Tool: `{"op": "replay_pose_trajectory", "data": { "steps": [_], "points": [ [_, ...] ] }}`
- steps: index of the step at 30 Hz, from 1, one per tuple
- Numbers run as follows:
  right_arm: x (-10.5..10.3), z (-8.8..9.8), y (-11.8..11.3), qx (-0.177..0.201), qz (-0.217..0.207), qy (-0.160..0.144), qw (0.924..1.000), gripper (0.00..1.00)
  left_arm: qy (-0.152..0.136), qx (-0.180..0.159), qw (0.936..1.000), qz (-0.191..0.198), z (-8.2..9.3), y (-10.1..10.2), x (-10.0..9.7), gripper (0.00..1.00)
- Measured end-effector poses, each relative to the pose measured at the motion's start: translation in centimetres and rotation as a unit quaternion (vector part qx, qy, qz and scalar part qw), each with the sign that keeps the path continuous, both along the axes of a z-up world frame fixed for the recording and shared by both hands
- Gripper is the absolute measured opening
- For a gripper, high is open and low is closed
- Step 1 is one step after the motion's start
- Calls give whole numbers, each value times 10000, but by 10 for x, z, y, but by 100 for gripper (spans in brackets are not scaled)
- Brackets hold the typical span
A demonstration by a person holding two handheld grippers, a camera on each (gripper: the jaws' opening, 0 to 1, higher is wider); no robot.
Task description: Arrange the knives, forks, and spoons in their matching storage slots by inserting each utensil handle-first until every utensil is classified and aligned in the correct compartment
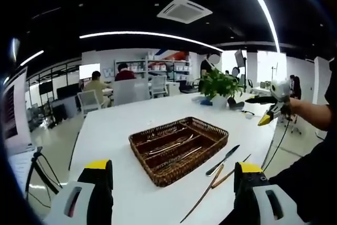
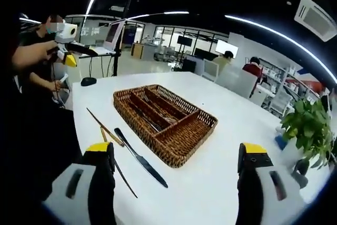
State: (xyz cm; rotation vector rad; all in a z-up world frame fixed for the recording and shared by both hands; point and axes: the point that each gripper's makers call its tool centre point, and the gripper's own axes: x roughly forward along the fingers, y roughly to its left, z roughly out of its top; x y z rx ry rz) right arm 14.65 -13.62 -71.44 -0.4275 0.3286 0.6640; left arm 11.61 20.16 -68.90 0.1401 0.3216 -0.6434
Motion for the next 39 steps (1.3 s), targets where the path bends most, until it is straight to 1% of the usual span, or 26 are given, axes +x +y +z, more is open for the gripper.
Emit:
{"op": "replay_pose_trajectory", "data": {
  "steps": [4,7,13,19,22,25,28,30,31,32,35,37,38,39],
  "points": [
    [0,-1,1,-62,57,18,10000,99,-27,73,9999,-73,3,-6,2,100],
    [1,-3,2,-141,116,29,9998,99,-39,47,9999,-110,4,-10,2,100],
    [3,-7,4,-185,180,54,9997,99,59,123,9995,-281,-8,-24,0,100],
    [3,-6,6,-206,230,37,9995,99,75,117,9993,-357,-9,-30,0,100],
    [4,-10,6,-303,277,74,9991,98,81,149,9991,-395,-10,-31,1,100],
    [4,-22,6,-457,431,234,9978,96,84,196,9988,-431,-10,-30,2,100],
    [4,-40,5,-640,522,528,9952,95,92,239,9985,-486,-11,-34,3,100],
    [6,-42,5,-656,541,505,9951,91,122,331,9972,-663,-15,-44,-1,100],
    [7,-44,5,-669,552,505,9949,90,128,340,9971,-671,-16,-45,-1,100],
    [7,-48,4,-710,576,566,9942,88,135,355,9969,-683,-17,-48,0,100],
    [9,-58,4,-789,615,689,9926,88,154,326,9967,-730,-18,-52,1,100],
    [7,-70,5,-897,752,876,9893,85,166,327,9965,-755,-18,-53,1,100],
    [6,-77,2,-1012,777,1026,9865,82,170,340,9963,-764,-19,-53,1,100],
    [6,-83,1,-1114,819,1094,9843,80,177,351,9962,-774,-19,-53,1,100]
  ]
}}
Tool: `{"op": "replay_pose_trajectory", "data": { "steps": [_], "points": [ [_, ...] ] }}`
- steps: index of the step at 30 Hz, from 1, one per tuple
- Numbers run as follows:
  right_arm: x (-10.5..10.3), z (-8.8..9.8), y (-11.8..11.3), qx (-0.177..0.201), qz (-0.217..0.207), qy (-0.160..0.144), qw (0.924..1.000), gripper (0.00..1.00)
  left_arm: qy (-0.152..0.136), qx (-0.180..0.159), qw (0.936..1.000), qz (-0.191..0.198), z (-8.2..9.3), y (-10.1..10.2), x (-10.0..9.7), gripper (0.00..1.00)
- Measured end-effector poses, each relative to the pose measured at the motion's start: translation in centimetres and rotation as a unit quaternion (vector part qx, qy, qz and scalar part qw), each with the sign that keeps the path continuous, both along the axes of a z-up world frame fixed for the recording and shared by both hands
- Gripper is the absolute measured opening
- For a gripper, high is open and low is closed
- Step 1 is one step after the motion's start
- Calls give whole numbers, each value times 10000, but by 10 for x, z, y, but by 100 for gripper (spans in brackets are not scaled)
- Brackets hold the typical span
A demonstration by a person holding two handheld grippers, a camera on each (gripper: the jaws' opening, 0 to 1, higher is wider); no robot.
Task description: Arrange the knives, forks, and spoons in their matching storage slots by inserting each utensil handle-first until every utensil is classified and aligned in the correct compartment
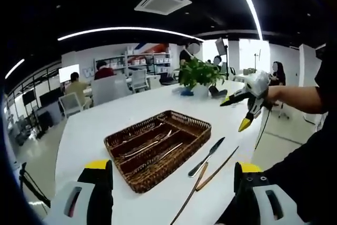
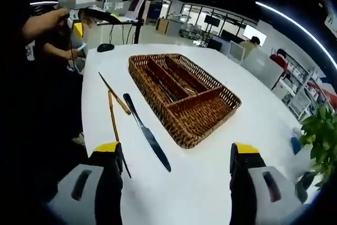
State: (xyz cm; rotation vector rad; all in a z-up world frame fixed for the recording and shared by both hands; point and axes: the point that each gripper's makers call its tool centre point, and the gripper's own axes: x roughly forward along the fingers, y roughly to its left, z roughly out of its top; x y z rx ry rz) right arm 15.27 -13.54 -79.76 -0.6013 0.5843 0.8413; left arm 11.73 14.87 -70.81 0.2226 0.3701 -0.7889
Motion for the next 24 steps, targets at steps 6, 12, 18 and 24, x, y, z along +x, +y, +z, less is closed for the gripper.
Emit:
{"op": "replay_pose_trajectory", "data": {
  "steps": [6,12,18,24],
  "points": [
    [3,-29,5,-485,584,405,9963,62,34,16,10000,35,0,5,2,100],
    [8,-50,7,-920,947,743,9885,42,30,4,10000,39,0,4,0,100],
    [13,-63,12,-1165,1134,927,9823,36,46,-7,10000,23,-2,3,-2,100],
    [9,-72,20,-1275,1403,1199,9745,35,69,285,9995,-144,-10,1,2,100]
  ]
}}
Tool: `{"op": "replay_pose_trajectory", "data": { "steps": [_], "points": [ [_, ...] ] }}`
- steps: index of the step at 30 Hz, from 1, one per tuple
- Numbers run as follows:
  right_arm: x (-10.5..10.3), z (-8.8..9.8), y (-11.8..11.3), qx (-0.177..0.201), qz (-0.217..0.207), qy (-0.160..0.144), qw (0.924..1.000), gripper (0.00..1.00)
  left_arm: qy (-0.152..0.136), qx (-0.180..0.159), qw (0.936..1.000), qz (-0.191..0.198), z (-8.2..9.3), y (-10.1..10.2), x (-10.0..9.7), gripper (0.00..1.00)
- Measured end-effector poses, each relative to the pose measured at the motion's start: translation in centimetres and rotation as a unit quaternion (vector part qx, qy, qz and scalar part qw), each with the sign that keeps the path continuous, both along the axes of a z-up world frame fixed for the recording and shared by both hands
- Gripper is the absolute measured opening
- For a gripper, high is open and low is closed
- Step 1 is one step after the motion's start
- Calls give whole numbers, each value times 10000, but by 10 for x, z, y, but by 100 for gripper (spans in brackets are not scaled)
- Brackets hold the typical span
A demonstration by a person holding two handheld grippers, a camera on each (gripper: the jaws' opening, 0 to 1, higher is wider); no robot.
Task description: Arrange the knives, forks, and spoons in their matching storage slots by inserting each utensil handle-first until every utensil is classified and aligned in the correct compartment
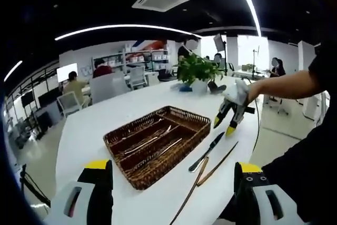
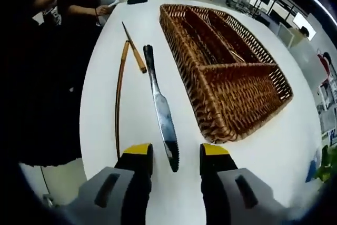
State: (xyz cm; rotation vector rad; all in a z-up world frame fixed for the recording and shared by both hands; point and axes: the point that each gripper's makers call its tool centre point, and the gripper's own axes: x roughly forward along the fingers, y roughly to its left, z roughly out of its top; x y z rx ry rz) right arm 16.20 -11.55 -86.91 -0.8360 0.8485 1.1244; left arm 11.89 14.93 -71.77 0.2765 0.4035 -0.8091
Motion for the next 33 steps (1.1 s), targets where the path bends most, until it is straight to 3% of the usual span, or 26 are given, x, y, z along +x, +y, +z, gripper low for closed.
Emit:
{"op": "replay_pose_trajectory", "data": {
  "steps": [6,8,11,13,14,18,22,25,27,30,33],
  "points": [
    [1,-9,0,-166,157,173,9996,33,33,180,9995,-275,-3,-11,6,100],
    [4,-7,5,44,-84,336,9994,33,89,225,9988,-415,-8,-17,7,100],
    [2,-9,4,30,-93,495,9987,30,408,258,9960,-747,-22,-27,5,100],
    [-4,-10,6,69,-185,695,9974,26,412,468,9930,-1000,-28,-34,7,100],
    [-3,-9,6,5,-31,573,9984,26,451,567,9908,-1147,-31,-40,7,100],
    [-3,-10,6,0,-54,604,9982,24,576,554,9879,-1330,-38,-55,19,100],
    [-6,-10,10,148,28,548,9984,10,679,690,9843,-1473,-51,-65,29,100],
    [-8,-9,13,8,523,216,9984,9,594,1074,9756,-1821,-63,-74,34,92],
    [-8,-10,14,-13,379,315,9988,9,573,1289,9700,-1982,-71,-77,37,92],
    [-5,-11,13,-69,122,492,9987,9,394,2021,9499,-2351,-88,-79,42,84],
    [-5,-11,15,-117,127,443,9989,8,239,2383,9380,-2508,-98,-83,46,78]
  ]
}}
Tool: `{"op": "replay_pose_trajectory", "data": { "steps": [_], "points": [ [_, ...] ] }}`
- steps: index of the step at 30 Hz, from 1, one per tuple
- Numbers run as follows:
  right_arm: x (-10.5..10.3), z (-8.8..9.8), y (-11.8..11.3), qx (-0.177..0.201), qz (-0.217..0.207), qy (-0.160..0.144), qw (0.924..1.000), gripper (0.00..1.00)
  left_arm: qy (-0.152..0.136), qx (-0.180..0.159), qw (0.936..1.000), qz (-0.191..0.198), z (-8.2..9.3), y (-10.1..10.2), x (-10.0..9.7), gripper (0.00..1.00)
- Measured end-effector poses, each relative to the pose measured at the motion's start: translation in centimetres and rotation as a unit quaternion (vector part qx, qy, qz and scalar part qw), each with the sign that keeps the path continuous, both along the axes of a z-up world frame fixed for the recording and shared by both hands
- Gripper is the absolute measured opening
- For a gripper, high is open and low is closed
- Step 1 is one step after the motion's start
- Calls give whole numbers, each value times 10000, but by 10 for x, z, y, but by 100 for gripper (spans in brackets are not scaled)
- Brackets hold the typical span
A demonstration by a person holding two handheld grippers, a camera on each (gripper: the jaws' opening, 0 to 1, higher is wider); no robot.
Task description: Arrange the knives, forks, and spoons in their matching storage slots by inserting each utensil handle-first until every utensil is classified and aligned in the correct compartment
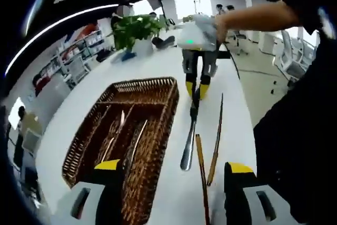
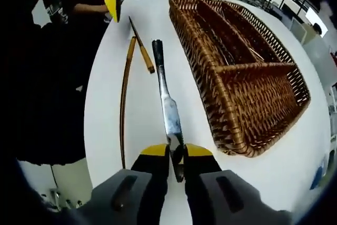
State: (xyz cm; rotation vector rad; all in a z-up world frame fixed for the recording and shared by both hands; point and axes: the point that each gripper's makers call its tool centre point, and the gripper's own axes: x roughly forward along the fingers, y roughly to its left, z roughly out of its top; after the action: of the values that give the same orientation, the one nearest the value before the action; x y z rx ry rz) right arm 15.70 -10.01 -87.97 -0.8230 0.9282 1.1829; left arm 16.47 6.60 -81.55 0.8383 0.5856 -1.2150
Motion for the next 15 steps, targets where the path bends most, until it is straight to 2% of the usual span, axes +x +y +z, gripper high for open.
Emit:
{"op": "replay_pose_trajectory", "data": {
  "steps": [5,7,10,12,15],
  "points": [
    [1,1,2,-14,148,-216,9997,7,244,57,9996,-156,-10,-13,-5,51],
    [2,0,2,-22,86,-204,9998,7,224,150,9993,-247,-15,-18,-4,47],
    [2,0,2,-36,105,-213,9997,7,21,547,9972,-513,-26,-21,0,39],
    [2,1,1,-60,111,-219,9997,7,70,731,9957,-569,-35,-21,-1,38],
    [2,2,0,-133,129,-222,9996,7,150,752,9952,-610,-45,-29,1,37]
  ]
}}
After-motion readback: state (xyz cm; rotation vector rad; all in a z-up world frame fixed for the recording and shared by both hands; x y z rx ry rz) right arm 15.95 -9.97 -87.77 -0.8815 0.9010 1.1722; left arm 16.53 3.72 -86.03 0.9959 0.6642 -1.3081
